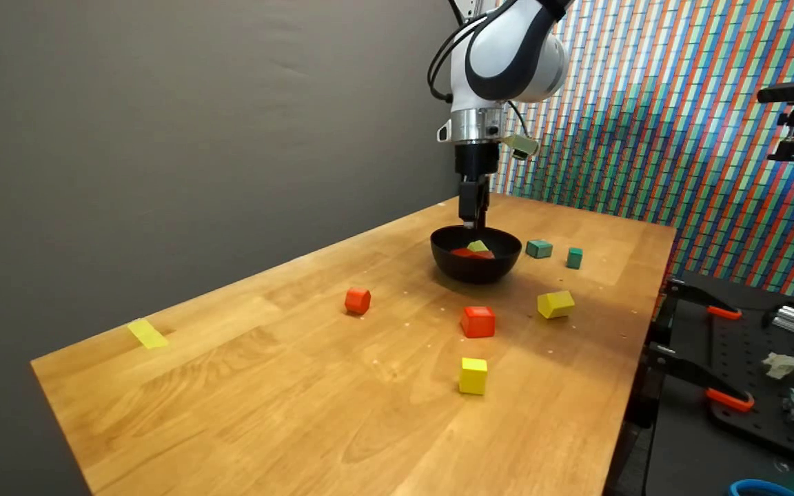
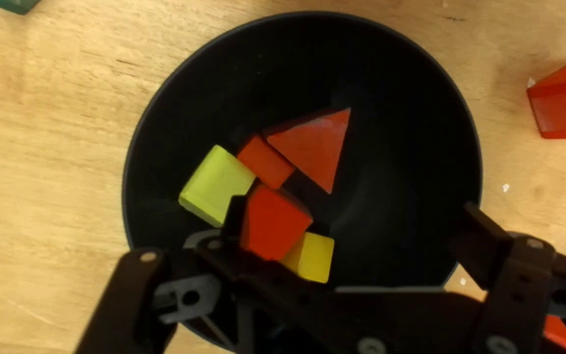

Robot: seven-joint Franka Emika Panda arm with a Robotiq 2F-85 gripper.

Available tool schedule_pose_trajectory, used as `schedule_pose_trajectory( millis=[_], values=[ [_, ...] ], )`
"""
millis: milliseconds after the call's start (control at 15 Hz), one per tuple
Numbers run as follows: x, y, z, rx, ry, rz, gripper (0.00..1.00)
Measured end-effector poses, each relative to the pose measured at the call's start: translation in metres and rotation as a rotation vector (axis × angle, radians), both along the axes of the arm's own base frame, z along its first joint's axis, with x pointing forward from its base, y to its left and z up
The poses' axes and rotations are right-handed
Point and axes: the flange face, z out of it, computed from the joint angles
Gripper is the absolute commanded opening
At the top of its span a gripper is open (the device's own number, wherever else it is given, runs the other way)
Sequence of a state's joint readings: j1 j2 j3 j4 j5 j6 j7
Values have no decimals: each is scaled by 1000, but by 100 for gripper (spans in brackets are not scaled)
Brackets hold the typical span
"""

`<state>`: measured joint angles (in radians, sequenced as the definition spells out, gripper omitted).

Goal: Take the blocks in the bowl and put them on the table

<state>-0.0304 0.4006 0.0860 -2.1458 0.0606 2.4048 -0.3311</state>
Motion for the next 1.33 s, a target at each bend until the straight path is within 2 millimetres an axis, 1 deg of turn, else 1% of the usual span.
schedule_pose_trajectory(
  millis=[200, 400, 533, 600, 667, 867, 1067, 1133, 1333],
  values=[
    [0, -1, -17, -22, -16, -57, 100],
    [-4, -3, -35, -47, -5, -91, 100],
    [-7, -5, -40, -70, -2, -100, 100],
    [-8, -7, -42, -84, 1, -104, 75],
    [-10, -9, -43, -95, 5, -108, 74],
    [-19, -13, -51, -115, 24, -115, 50],
    [-26, -7, -56, -120, 40, -107, 26],
    [-27, -4, -57, -123, 43, -102, 23],
    [-27, 3, -56, -130, 38, -86, 23]
  ],
)
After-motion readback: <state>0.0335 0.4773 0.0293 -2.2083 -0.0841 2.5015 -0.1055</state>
